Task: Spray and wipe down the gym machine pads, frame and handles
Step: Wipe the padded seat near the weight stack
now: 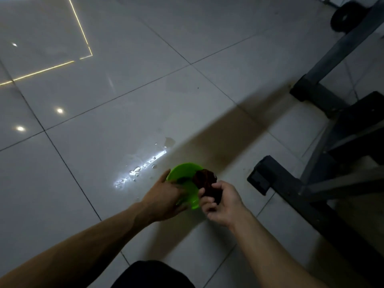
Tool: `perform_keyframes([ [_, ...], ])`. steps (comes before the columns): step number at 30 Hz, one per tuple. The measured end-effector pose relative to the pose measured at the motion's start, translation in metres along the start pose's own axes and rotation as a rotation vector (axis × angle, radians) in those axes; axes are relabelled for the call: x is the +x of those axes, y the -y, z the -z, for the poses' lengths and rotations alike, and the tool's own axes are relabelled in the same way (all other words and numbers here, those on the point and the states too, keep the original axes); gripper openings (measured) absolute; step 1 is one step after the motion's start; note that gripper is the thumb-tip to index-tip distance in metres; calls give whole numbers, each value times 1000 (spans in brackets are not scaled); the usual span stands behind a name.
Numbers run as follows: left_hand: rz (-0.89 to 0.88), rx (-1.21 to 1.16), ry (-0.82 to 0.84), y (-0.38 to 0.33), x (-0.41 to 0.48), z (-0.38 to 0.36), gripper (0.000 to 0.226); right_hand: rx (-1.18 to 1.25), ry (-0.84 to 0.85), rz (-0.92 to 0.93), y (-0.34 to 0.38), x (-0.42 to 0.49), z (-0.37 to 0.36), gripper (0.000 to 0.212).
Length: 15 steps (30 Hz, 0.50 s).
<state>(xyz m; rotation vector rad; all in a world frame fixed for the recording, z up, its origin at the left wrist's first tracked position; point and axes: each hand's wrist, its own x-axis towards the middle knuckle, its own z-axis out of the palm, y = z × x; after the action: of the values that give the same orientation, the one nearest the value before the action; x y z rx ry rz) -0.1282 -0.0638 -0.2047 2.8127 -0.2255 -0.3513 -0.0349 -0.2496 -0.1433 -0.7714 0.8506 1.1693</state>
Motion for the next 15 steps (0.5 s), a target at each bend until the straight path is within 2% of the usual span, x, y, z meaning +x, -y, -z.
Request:
perform_keyframes([
  [2, 114, -457, -248, -6, -2, 17, 54, 26, 69, -13, -3, 7, -3, 30],
  [3, 165, -653, -295, -9, -1, 24, 61, 20, 110, -12, -6, 9, -6, 28],
  [5, 106, -779, -270, -18, 6, 39, 67, -60, 129, 16, -11, 9, -15, 31],
  [8, -27, -720, -281, -26, 17, 45, 55, -259, 81, 56, -13, 6, -27, 38],
  [11, 23, -549, -428, -28, 24, 47, 45, -478, 27, 137, -11, 1, -32, 44],
  [15, 91, -241, -519, -30, 29, 47, 46, -803, -205, 400, -16, 4, -40, 58],
])
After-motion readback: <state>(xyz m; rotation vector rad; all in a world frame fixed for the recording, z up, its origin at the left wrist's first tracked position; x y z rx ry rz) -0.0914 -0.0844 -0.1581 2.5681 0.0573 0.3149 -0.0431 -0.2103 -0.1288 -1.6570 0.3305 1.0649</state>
